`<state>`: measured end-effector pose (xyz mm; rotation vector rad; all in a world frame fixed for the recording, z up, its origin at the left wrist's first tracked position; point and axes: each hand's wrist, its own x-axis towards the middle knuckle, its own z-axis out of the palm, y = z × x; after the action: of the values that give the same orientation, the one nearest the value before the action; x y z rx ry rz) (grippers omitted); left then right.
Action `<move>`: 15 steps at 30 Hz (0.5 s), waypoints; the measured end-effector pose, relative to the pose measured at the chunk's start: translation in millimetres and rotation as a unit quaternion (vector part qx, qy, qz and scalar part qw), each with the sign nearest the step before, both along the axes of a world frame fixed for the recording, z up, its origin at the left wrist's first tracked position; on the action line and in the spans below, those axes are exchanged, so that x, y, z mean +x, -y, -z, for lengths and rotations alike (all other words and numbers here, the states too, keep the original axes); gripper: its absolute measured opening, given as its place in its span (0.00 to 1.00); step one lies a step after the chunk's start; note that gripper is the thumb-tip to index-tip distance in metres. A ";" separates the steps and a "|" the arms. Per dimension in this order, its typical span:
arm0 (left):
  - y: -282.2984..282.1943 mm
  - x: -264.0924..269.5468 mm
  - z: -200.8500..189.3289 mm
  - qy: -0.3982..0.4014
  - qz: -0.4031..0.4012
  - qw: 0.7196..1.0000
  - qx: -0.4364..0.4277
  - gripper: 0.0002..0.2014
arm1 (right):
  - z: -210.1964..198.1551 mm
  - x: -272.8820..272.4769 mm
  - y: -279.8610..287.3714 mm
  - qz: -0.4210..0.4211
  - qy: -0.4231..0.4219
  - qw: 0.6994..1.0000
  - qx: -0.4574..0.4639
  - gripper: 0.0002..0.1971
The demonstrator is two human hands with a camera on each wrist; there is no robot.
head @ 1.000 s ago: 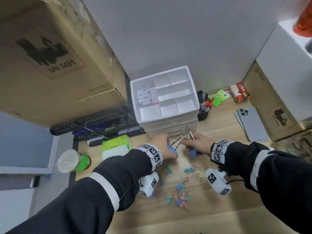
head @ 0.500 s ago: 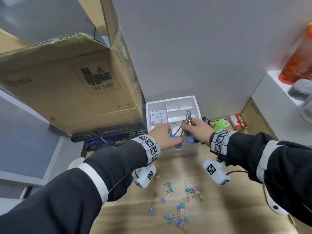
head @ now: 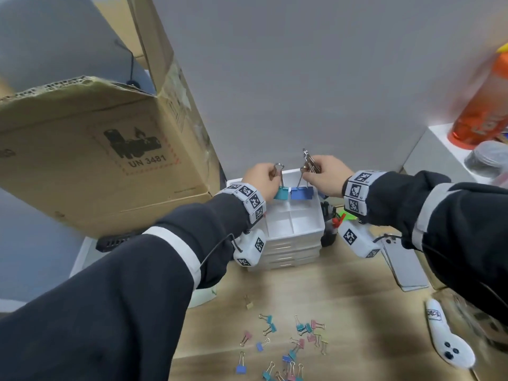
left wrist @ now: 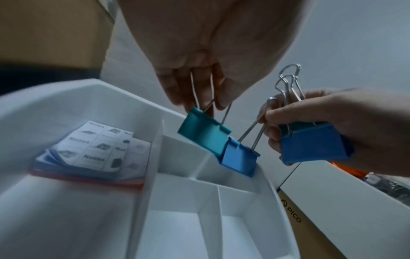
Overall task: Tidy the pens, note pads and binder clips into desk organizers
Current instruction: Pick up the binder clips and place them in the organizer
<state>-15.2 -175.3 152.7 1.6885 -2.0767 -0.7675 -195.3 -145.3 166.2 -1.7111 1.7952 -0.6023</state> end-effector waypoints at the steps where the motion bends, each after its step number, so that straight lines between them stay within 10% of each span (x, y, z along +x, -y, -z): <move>1: 2.7 -1.8 4.0 0.014 -0.012 1.000 -0.002 0.11 | 3.9 0.3 2.0 -0.004 -0.012 1.000 0.005 0.04; 15: 16.1 3.0 35.3 0.077 0.008 0.997 0.029 0.08 | 31.4 1.7 18.0 -0.001 -0.098 0.995 -0.005 0.08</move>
<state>-12.2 -191.3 117.4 1.8167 -2.1915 -0.7294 -193.5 -163.3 134.8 -1.8318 1.9263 -0.4557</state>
